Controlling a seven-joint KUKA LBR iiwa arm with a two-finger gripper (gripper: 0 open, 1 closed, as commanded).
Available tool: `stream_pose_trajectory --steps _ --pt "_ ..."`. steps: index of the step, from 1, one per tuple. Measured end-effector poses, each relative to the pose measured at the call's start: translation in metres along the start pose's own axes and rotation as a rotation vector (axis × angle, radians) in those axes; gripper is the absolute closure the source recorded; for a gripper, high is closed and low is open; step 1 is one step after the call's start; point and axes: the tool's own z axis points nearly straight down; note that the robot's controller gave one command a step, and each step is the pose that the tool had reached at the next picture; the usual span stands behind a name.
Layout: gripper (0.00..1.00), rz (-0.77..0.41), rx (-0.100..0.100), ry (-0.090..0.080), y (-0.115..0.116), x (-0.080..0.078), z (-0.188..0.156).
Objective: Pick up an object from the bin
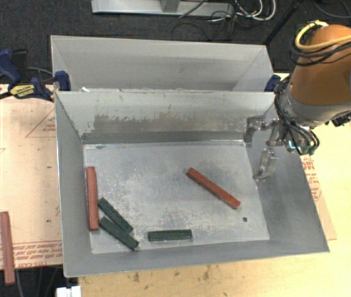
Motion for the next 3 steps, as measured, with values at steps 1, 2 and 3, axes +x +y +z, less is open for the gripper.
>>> stream_pose_trajectory --steps 1,2,3 --pt "0.00 -0.049 -0.003 0.000 0.068 0.003 0.084" --pt "0.00 -0.065 -0.001 -0.003 0.089 -0.014 0.143" --pt "1.00 -0.063 0.001 -0.008 0.087 -0.016 0.138"
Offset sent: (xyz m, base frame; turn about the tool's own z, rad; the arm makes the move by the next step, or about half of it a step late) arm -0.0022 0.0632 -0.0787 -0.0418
